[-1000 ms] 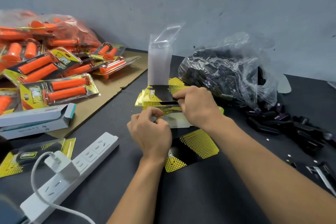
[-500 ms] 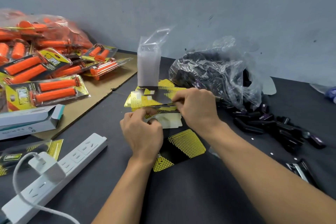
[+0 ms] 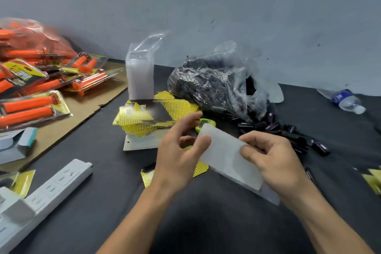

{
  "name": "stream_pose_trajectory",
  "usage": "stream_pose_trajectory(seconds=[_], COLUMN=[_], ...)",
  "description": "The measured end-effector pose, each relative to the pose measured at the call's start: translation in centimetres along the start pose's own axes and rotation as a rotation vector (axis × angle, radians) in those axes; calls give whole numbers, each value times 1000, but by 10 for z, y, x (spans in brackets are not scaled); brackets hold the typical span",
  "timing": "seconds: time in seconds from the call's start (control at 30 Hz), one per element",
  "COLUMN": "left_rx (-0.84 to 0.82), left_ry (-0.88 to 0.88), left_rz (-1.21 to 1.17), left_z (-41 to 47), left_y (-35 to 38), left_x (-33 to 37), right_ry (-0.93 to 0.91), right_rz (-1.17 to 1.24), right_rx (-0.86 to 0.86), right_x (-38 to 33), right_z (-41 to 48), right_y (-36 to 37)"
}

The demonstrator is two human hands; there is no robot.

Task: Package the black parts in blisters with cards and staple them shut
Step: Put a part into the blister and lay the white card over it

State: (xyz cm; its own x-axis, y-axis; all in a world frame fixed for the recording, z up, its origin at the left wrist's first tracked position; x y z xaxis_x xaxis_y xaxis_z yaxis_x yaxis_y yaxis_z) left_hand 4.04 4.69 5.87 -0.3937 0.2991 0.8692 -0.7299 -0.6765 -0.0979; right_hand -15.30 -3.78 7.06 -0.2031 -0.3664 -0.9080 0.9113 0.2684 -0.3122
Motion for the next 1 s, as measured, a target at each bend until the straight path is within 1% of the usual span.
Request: stream_pose_trajectory(seconds=[0.07, 0.13, 0.17, 0.23, 0.3, 0.37, 0.4, 0.43, 0.47, 0.5, 0.53, 0.57, 0.6, 0.63, 0.7, 0.77, 0.8, 0.9, 1.0], left_rx=[-147, -236, -257, -266, -290, -298, -266, -213, -180, -217, -346, -511, -646, -716, -800, -900, -902, -774, -663], left_ry=[-211, -422, -509, -612, -681, -714, -713, -687, -607, -458, -285, -124, -2, 60, 146, 191, 200, 230, 188], left_rz=[-117, -151, -167, -215, -248, -262, -278, -287, -233, -94, 93, 248, 351, 388, 441, 530, 556, 548, 483], left_z=[-6, -15, -19, -24, -27, -27, -24, -20, -14, -8, -7, -11, -17, -23, -33, -44, -45, -44, -33], left_y=[29, 54, 63, 79, 92, 103, 105, 105, 103, 102, 105, 112, 120, 128, 139, 138, 134, 119, 108], left_x=[1, -3, -3, -2, -1, -3, -4, -7, -10, -10, -6, -1, 3, 4, 2, -6, -11, -21, -23], right_ry=[69, -9, -62, -156, -161, -84, -38, -10, -1, 18, 47, 82, 112, 129, 143, 157, 149, 110, 118], right_rz=[-60, -337, -492, -663, -689, -550, -472, -443, -457, -488, -506, -510, -500, -491, -496, -510, -518, -512, -528], right_rx=[49, 148, 141, 30, -59, -20, 42, 125, 215, 289, 341, 373, 391, 391, 335, 229, 184, 98, 18], right_x=[8, 10, 5, 3, 9, 19, 26, 33, 38, 43, 49, 53, 57, 60, 66, 68, 66, 63, 62], right_z=[-16, -28, -35, -46, -54, -55, -53, -51, -49, -47, -45, -44, -43, -42, -43, -46, -47, -50, -54], right_y=[-24, -45, -50, -51, -54, -66, -77, -88, -101, -112, -122, -130, -136, -140, -144, -141, -138, -122, -100])
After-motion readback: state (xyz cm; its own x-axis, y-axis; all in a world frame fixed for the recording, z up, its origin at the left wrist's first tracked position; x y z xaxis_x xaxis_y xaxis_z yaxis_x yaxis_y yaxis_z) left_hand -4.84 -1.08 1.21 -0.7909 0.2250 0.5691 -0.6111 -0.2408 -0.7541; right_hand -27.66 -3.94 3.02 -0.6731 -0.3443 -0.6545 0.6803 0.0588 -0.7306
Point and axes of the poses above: each hand's wrist, its own z-axis towards the middle knuckle, its own y-axis out of the palm, x = y × z, the point moved 4 cm from there along z, towards the middle knuckle, and after that the axes turned 7 degrees about x, right-handed, at the moved point
